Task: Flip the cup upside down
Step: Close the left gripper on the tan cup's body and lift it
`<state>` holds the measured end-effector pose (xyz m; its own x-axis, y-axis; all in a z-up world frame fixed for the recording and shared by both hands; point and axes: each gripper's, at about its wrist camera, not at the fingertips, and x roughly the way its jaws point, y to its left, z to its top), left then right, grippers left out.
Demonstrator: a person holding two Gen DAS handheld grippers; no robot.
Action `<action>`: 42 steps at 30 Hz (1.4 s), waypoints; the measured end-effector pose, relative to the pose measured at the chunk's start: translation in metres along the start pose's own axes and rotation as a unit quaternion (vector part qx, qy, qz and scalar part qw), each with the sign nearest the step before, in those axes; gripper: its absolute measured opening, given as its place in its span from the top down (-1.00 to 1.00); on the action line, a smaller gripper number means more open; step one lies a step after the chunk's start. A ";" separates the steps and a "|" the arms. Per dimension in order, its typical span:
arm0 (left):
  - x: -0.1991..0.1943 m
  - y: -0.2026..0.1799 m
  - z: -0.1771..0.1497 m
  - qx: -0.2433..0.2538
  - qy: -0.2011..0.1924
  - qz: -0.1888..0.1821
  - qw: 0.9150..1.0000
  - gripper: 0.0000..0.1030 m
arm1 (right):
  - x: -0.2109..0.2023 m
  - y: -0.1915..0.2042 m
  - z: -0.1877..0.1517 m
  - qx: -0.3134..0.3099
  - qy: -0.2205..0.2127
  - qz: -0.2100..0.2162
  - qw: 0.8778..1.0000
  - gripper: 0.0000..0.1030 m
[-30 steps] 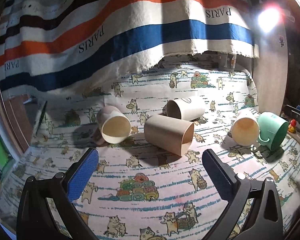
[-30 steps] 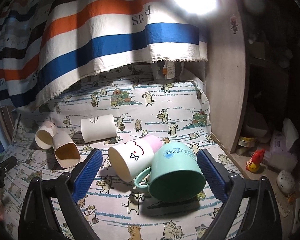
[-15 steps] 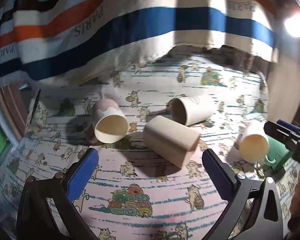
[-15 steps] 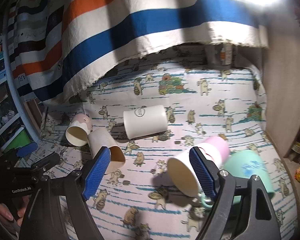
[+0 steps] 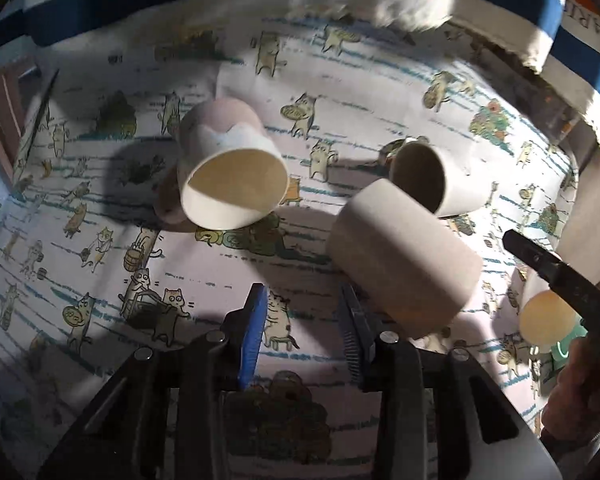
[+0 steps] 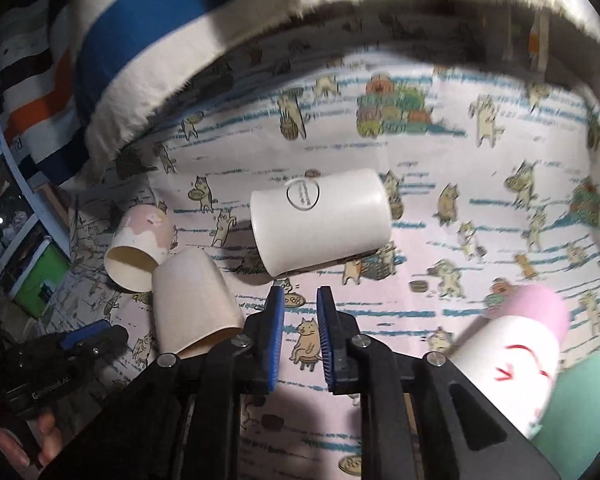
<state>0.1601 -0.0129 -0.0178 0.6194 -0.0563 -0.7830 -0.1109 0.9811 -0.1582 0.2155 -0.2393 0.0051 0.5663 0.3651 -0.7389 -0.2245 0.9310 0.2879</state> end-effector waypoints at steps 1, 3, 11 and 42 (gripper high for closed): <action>0.002 -0.001 0.000 0.002 -0.001 0.005 1.000 0.32 | 0.005 0.000 -0.001 -0.001 0.006 -0.002 1.000 0.72; 0.006 -0.003 0.000 0.008 -0.003 0.014 1.000 0.32 | 0.012 0.004 -0.001 -0.013 0.015 -0.006 1.000 0.73; 0.016 -0.013 -0.002 0.049 0.005 0.012 0.999 0.32 | 0.013 0.021 -0.004 -0.036 0.026 0.052 0.998 0.73; -0.069 -0.013 -0.074 0.111 -0.031 -0.050 0.992 0.46 | -0.083 0.086 -0.101 -0.150 0.033 0.067 0.986 0.73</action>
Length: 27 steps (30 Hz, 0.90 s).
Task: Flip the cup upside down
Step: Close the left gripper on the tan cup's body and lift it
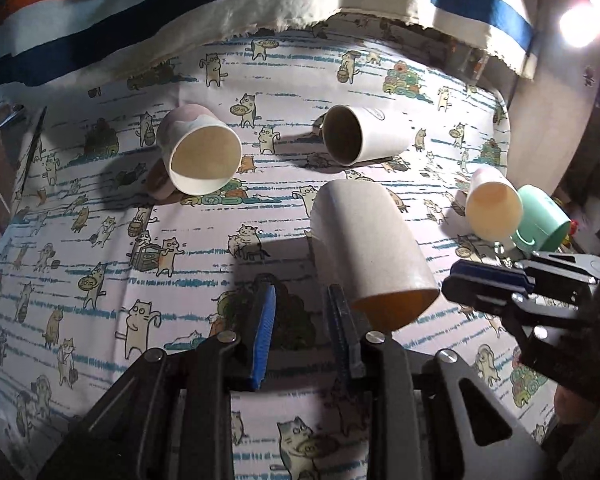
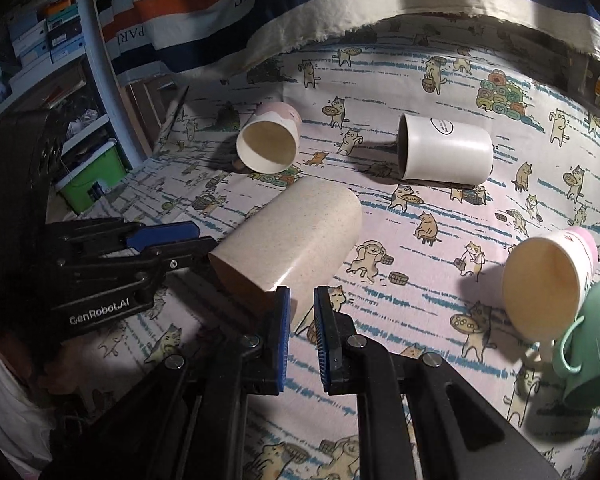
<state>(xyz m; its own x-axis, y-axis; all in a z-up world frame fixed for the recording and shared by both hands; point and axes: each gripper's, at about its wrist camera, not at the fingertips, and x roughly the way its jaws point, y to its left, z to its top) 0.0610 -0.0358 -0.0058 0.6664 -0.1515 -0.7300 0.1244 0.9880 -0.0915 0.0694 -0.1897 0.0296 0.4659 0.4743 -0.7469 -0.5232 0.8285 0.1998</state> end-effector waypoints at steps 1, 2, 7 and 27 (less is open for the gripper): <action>-0.002 0.000 -0.001 0.001 -0.003 0.001 1.000 0.41 | -0.003 0.000 0.000 0.001 -0.006 -0.010 1.000 0.73; -0.005 0.000 -0.001 0.001 -0.008 0.005 1.000 0.37 | -0.004 -0.001 0.001 0.002 -0.010 -0.017 1.000 0.73; -0.019 0.007 0.004 -0.001 -0.037 0.029 0.999 -0.15 | -0.022 -0.011 0.008 0.016 -0.049 -0.047 0.998 0.72; -0.012 -0.031 0.022 0.031 -0.055 0.034 0.997 -0.99 | -0.066 -0.054 -0.013 0.058 -0.151 -0.117 0.980 -0.58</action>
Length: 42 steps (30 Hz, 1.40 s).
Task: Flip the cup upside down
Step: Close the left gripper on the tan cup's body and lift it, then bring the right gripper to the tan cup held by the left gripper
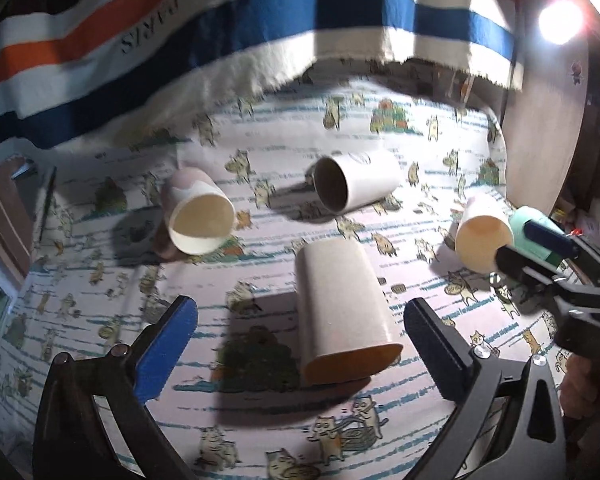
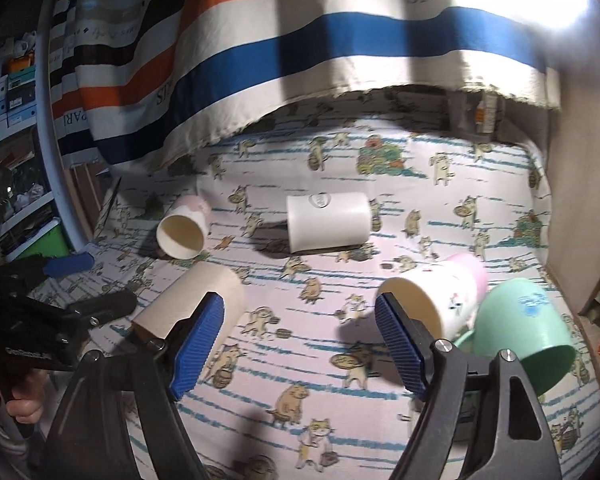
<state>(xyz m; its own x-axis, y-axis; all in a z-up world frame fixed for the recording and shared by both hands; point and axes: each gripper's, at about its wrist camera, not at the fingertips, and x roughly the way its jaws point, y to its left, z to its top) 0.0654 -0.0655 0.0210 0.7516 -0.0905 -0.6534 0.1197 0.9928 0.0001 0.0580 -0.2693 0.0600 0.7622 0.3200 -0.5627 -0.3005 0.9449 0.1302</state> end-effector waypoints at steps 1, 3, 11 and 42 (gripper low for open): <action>0.004 -0.002 -0.001 -0.004 0.006 0.000 1.000 -0.99 | -0.003 -0.003 0.000 0.001 -0.004 -0.002 1.000 -0.64; 0.012 -0.006 -0.005 -0.014 0.017 0.000 1.000 -0.99 | -0.008 -0.008 -0.001 0.000 -0.011 -0.009 1.000 -0.65; 0.034 -0.021 -0.004 -0.010 0.040 0.004 0.999 -0.99 | -0.023 -0.020 -0.006 -0.010 -0.022 -0.033 0.999 -0.71; 0.019 -0.045 -0.049 0.114 0.056 -0.061 0.990 -0.76 | 0.012 0.003 0.000 -0.001 0.020 0.001 1.000 -0.91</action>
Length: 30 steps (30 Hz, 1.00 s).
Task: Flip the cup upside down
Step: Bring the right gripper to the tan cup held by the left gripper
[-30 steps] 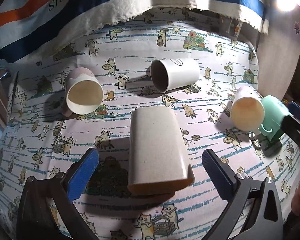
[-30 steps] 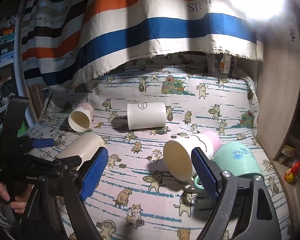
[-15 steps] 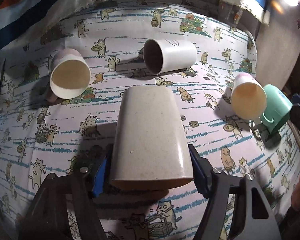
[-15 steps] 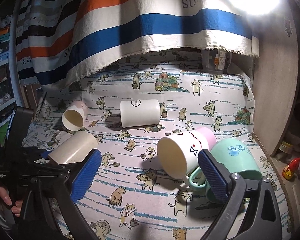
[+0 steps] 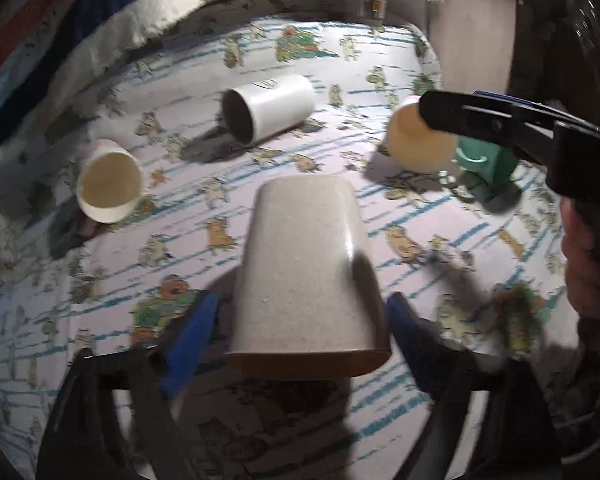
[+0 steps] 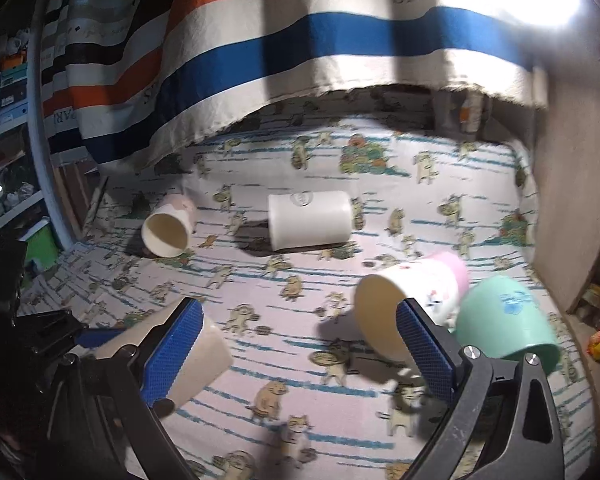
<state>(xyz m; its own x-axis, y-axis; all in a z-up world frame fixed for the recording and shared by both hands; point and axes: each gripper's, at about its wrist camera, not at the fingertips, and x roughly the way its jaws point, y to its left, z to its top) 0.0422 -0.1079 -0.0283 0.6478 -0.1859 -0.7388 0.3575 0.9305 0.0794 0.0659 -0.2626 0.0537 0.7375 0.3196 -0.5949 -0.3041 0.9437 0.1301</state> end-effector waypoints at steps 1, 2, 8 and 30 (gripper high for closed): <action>-0.001 0.002 -0.001 -0.002 -0.003 0.010 1.000 -0.77 | 0.007 0.005 0.001 -0.002 0.011 0.008 1.000 -0.90; -0.002 0.005 -0.002 -0.006 -0.002 0.008 1.000 -0.77 | 0.012 0.008 0.001 -0.003 0.017 0.011 1.000 -0.85; -0.007 0.018 -0.010 -0.018 0.000 0.011 1.000 -0.77 | 0.047 0.020 0.006 0.004 0.058 0.024 0.998 -0.29; -0.017 0.038 -0.025 -0.031 0.000 -0.004 1.000 0.04 | 0.104 0.040 0.017 0.009 0.153 0.225 0.962 0.20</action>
<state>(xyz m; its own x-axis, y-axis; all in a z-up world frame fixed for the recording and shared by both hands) 0.0275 -0.0615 -0.0292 0.6451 -0.1941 -0.7390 0.3205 0.9467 0.0311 0.1410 -0.1905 0.0102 0.3199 0.6591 -0.6806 -0.5393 0.7173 0.4411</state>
